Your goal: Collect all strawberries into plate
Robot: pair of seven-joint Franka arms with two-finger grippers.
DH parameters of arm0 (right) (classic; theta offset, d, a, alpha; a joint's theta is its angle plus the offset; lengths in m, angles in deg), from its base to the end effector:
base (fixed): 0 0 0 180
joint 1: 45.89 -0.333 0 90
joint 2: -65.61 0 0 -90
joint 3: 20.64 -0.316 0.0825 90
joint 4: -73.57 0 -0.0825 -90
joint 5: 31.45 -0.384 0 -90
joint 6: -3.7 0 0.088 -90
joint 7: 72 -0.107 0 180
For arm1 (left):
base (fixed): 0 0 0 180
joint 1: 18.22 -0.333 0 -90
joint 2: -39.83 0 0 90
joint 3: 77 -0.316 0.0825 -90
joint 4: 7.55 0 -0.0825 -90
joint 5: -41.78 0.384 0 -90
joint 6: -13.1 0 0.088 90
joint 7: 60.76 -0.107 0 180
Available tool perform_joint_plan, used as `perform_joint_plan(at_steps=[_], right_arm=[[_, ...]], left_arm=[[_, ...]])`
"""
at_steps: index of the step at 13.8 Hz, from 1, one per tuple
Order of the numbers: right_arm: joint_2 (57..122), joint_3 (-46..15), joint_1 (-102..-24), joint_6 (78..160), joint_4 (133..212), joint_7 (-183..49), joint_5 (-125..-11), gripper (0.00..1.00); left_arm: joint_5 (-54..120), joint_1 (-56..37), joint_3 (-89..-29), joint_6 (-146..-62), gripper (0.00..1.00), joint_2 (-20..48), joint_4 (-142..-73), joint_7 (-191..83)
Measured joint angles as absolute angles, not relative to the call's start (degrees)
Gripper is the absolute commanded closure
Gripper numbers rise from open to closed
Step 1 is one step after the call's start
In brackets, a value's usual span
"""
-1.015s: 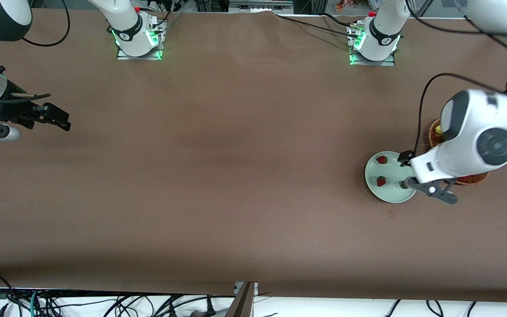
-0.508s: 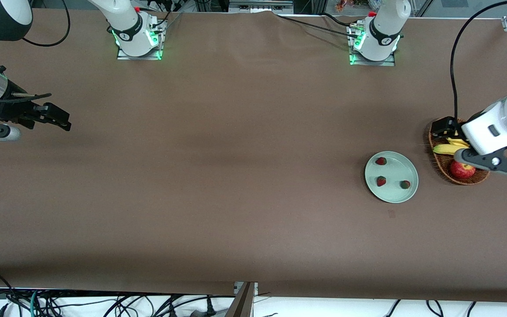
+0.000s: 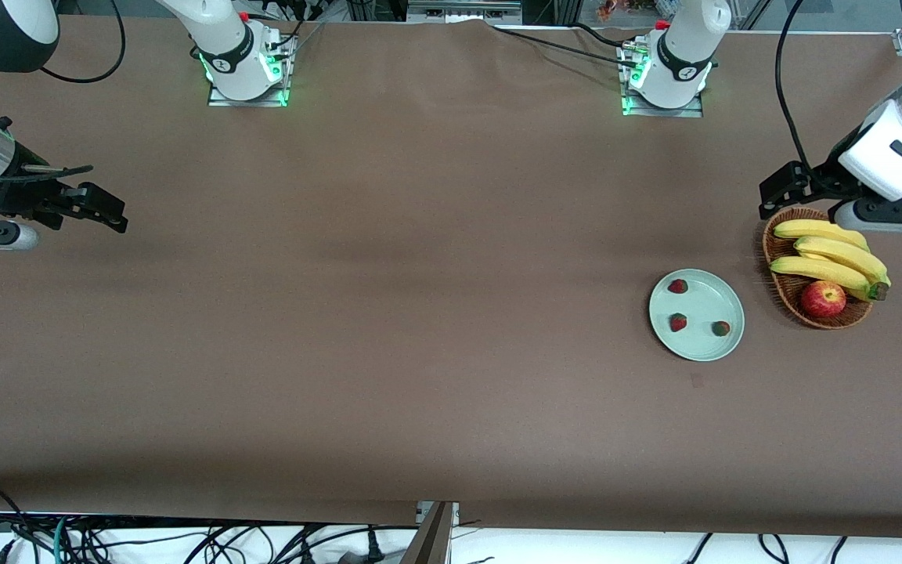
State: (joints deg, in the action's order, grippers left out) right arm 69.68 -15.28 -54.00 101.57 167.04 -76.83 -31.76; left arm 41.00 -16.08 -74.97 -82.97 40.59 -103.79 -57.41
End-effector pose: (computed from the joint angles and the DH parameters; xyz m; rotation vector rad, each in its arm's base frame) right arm 0.5840 0.0303 0.5674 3.1402 -0.0577 0.0096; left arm 0.5559 -0.0420 0.5894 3.1278 -0.0202 0.0147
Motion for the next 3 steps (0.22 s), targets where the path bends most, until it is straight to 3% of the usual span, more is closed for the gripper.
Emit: perform_joint_plan(at_steps=[3], right_arm=[[69.68,-15.36,-54.02,101.57,167.04,-76.82,-31.76,0.0]], left_arm=[[40.95,-16.07,-75.58,-83.33,0.0,41.14,-105.21,-57.3]])
